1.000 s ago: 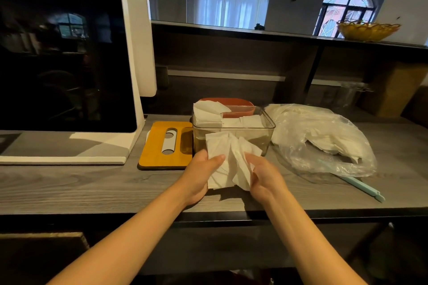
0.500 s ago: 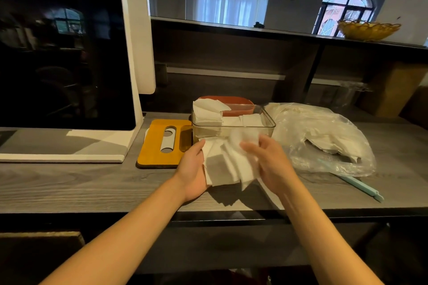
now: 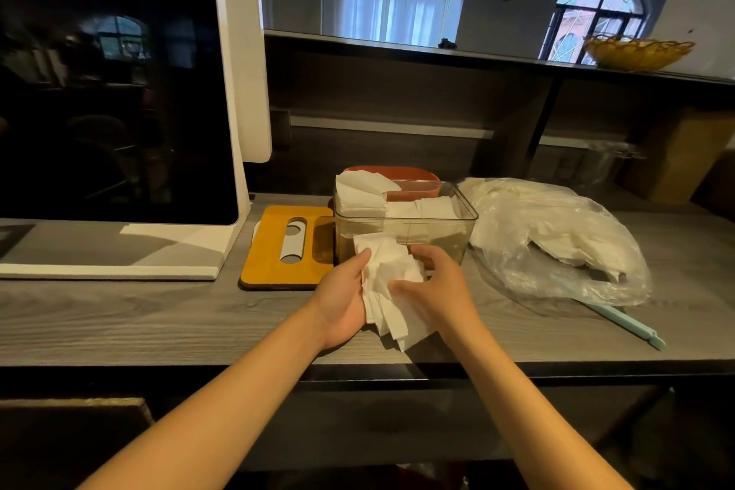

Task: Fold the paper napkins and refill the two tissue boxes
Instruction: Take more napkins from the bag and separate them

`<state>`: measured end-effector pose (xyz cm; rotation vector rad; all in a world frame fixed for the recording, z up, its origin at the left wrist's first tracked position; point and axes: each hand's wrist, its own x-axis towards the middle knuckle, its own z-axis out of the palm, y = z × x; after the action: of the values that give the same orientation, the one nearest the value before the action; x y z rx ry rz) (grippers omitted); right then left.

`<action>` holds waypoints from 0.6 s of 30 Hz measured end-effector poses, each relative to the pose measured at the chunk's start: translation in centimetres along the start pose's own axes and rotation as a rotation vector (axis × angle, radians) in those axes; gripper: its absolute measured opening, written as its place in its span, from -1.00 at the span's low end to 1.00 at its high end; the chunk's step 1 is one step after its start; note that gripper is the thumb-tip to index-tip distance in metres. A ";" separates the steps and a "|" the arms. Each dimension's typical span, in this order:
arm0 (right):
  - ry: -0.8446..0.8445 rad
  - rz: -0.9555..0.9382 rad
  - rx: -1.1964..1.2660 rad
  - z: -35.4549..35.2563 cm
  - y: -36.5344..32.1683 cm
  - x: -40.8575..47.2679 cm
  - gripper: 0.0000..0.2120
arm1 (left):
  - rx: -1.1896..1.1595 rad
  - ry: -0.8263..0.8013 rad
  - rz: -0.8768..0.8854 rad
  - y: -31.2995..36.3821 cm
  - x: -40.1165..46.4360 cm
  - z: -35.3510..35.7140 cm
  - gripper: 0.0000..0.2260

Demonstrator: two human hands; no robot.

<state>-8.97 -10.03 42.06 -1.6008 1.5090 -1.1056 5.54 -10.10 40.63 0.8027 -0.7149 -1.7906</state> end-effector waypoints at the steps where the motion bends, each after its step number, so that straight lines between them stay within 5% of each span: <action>1: 0.018 -0.022 -0.005 -0.1 0.0 -0.1 -0.36 | 0.009 0.013 -0.002 -0.1 0.1 0.0 -0.69; 6: 0.037 -0.039 0.001 -1.6 -0.1 -0.5 -0.35 | -0.050 0.043 0.003 -0.1 0.3 0.0 -0.72; 14: -0.077 0.005 0.055 -7.0 -3.5 -0.7 -0.82 | -0.122 0.043 -0.032 -0.1 0.5 -0.3 -0.68; 18: -0.219 -0.093 0.436 -8.2 -6.2 -0.8 -0.83 | -0.103 0.098 -0.077 0.1 0.3 -0.3 -0.70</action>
<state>-13.71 -7.84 50.98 -1.4393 0.9793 -1.1716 5.77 -10.49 40.47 0.8518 -0.5300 -1.8280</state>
